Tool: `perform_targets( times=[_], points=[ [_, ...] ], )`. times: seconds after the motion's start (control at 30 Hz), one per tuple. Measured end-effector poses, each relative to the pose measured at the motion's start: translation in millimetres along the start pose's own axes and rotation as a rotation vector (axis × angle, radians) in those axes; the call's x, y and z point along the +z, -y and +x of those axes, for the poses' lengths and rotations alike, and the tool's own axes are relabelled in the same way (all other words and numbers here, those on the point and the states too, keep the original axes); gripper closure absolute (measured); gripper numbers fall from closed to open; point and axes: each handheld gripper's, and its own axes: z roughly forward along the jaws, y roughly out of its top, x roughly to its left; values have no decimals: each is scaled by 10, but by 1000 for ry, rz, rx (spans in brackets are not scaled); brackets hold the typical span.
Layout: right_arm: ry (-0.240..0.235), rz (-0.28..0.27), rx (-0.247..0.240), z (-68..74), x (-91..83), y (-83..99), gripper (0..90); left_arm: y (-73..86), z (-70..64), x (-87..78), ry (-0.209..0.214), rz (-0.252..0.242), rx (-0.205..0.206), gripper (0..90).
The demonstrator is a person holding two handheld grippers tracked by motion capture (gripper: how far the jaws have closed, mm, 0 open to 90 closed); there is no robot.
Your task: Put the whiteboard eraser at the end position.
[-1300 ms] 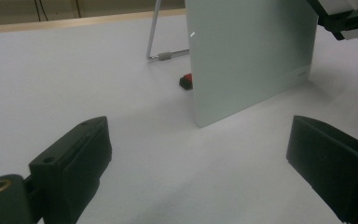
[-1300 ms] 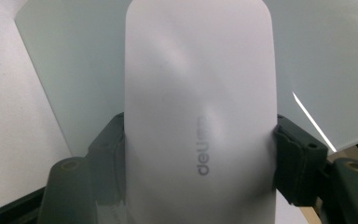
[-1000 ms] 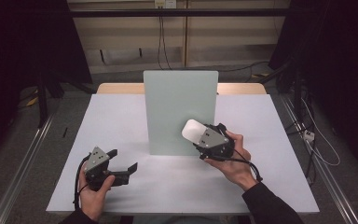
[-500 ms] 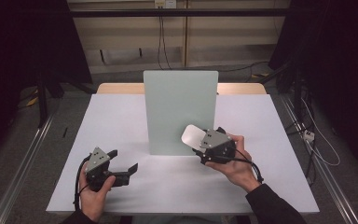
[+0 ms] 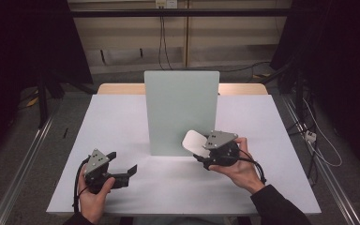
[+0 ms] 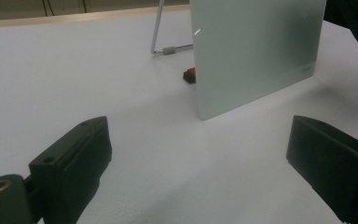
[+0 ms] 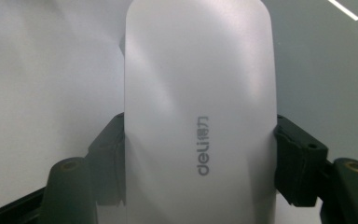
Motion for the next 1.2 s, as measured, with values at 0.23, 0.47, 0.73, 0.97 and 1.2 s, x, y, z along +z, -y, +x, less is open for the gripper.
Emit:
perform_targets(
  times=[0.23,0.47,0.73,0.97,1.2],
  points=[
    [-31,23,-7,43,17,40,314,2,5,-18,-5,-2,0,63],
    [-53,38,-7,92,30,36,315,-11,0,-9,6,-8,4,63],
    [-97,63,-12,187,105,48,315,-17,-3,-6,11,-10,7,63],
    [-137,71,-17,268,180,10,315,-19,-14,-10,13,-8,14,63],
    [-181,91,-37,345,313,-50,315,-20,-12,-13,8,-8,18,63]
  ],
)
